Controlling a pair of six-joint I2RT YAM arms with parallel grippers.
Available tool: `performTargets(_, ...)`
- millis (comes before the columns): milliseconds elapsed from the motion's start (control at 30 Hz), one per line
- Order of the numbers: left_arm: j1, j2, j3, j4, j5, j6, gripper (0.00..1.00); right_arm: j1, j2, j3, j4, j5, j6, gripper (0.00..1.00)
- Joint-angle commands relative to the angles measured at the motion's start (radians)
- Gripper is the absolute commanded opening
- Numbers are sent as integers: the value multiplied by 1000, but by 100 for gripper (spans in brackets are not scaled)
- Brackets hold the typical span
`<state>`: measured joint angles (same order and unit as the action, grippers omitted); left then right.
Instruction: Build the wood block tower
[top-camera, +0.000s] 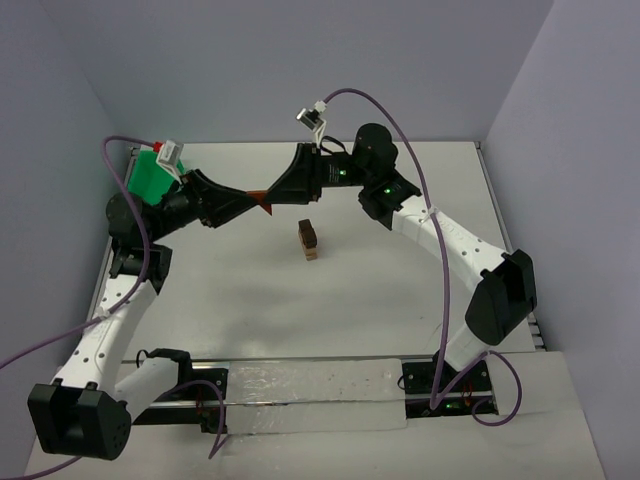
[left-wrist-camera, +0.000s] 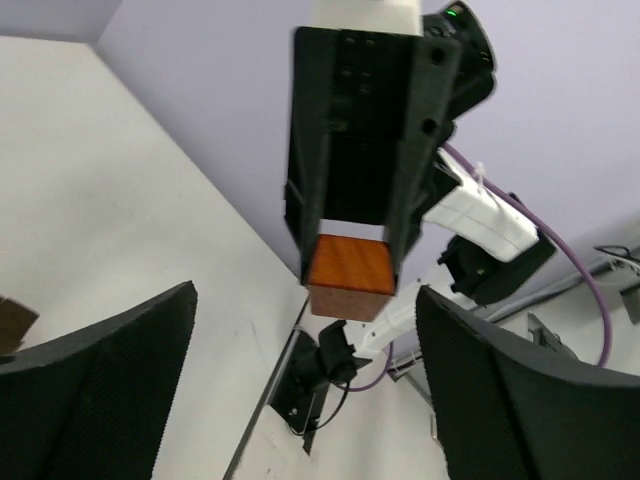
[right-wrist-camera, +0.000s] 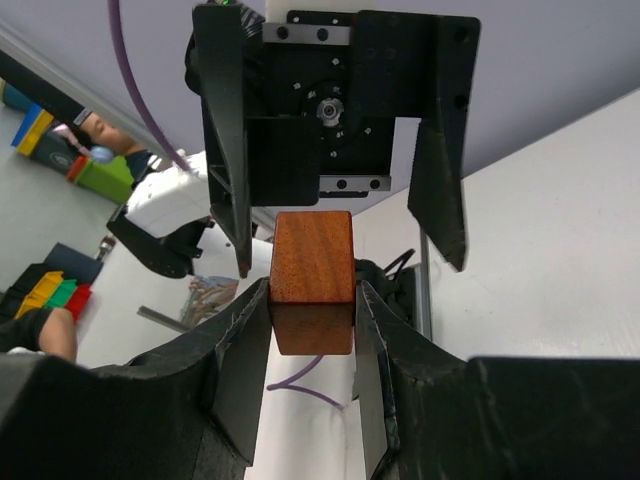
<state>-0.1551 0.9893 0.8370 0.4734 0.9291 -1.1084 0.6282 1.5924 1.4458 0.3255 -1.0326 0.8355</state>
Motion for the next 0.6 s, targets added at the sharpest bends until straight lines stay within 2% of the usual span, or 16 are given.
performTargets(0,52,11,131,-404,-99,220,99,-38,-48,49,-236,128,-207,0)
performTargets(67,136,13,188,-524,-146,283,99,-43,-78,64,-435,341,-403,0)
performTargets(133,237,24,232,-637,-190,319,99,-40,-114,50,-574,585,-487,0)
performTargets(167,259,42,267,-712,-211,347,99,-36,-130,27,-598,637,-504,0)
performTargets(233,327,103,329,-842,-233,409,99,-23,-152,-12,-626,849,-507,0)
performTargets(300,350,138,383,-996,-297,479,99,-1,-165,-51,-649,1004,-486,0)
performTargets(367,364,146,409,-1052,-371,558,99,50,-171,-91,-663,1195,-462,0)
performTargets(567,367,26,292,-973,-495,615,99,165,-113,-145,-641,1381,-467,0)
